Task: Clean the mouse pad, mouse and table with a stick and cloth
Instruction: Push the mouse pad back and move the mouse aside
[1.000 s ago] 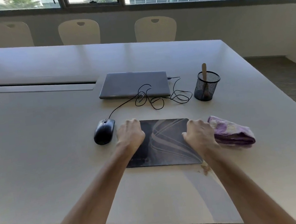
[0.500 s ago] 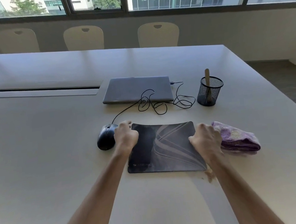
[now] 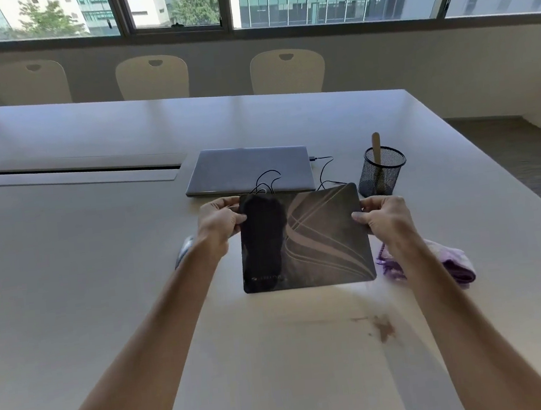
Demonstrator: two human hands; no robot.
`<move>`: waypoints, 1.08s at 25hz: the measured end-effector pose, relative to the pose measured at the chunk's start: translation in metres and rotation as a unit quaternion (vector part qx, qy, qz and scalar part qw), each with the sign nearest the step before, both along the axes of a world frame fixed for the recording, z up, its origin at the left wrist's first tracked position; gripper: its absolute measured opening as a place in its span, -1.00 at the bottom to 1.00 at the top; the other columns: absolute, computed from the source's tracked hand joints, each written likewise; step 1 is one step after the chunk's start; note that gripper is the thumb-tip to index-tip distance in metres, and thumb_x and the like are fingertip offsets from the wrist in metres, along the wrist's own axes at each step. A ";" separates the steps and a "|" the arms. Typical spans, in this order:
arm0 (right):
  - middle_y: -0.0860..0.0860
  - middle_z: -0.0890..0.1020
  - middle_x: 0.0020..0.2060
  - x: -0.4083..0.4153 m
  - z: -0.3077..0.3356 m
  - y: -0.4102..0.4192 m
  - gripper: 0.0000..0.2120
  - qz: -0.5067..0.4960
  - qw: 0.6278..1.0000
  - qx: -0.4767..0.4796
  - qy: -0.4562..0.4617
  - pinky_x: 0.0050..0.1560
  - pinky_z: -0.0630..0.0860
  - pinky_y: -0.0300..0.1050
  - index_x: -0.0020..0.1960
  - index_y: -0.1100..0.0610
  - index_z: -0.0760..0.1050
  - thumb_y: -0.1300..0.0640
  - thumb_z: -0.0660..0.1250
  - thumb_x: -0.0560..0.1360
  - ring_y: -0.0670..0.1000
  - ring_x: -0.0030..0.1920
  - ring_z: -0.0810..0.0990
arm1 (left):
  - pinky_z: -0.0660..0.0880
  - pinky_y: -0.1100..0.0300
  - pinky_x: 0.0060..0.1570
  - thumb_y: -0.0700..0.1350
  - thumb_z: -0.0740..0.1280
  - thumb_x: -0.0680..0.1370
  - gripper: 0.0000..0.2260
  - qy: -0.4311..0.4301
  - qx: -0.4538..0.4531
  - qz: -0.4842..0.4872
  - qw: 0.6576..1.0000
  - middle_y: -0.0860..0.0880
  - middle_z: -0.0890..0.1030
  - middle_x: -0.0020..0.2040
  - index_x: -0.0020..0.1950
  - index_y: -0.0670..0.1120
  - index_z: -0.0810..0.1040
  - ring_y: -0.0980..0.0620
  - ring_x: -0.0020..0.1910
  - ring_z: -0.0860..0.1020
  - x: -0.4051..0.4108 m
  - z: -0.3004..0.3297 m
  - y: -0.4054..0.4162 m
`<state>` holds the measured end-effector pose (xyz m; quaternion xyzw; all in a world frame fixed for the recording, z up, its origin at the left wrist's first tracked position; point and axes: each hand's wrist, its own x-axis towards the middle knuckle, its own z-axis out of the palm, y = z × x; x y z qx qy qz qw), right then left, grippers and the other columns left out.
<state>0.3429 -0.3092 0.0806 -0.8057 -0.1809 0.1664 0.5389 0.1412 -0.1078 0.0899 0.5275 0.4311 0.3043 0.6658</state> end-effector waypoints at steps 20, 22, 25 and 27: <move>0.07 0.74 -0.12 0.036 -0.019 0.054 -0.85 -0.022 0.986 -0.119 -0.119 0.05 0.59 -0.04 -0.09 0.11 0.70 0.11 0.51 0.36 0.10 -0.06 0.68 | 0.58 0.14 -0.01 -0.48 0.34 0.43 -0.62 0.077 0.111 -0.017 0.991 -0.16 0.64 0.02 0.21 -0.23 0.52 -0.06 -0.03 0.62 0.034 -0.016 0.052; 0.10 0.73 -0.10 0.033 -0.019 0.052 -0.86 -0.020 0.972 -0.162 -0.170 -0.07 0.47 -0.17 -0.10 0.13 0.69 0.09 0.46 0.38 0.15 -0.03 0.66 | 0.54 0.14 0.10 -0.41 0.40 0.42 -0.60 0.106 0.166 -0.042 0.980 -0.12 0.64 0.05 0.24 -0.20 0.52 -0.02 0.03 0.61 0.020 -0.016 0.055; 0.14 0.71 -0.06 0.019 -0.014 0.052 -0.83 -0.033 0.946 -0.202 -0.252 -0.12 0.44 -0.11 -0.05 0.14 0.66 0.12 0.39 0.40 0.19 -0.02 0.64 | 0.52 0.15 0.09 -0.32 0.47 0.40 -0.60 0.153 0.247 -0.081 0.953 -0.09 0.64 0.08 0.23 -0.17 0.54 -0.01 0.03 0.60 -0.010 -0.016 0.058; 0.14 0.69 0.03 0.005 -0.010 0.057 -0.72 -0.017 0.933 -0.206 -0.296 -0.01 0.50 -0.06 0.13 0.13 0.63 0.10 0.38 0.44 0.19 0.07 0.63 | 0.51 0.09 0.16 -0.28 0.51 0.39 -0.59 0.175 0.279 -0.097 0.939 -0.08 0.64 0.10 0.22 -0.14 0.55 -0.02 0.07 0.58 -0.030 -0.016 0.059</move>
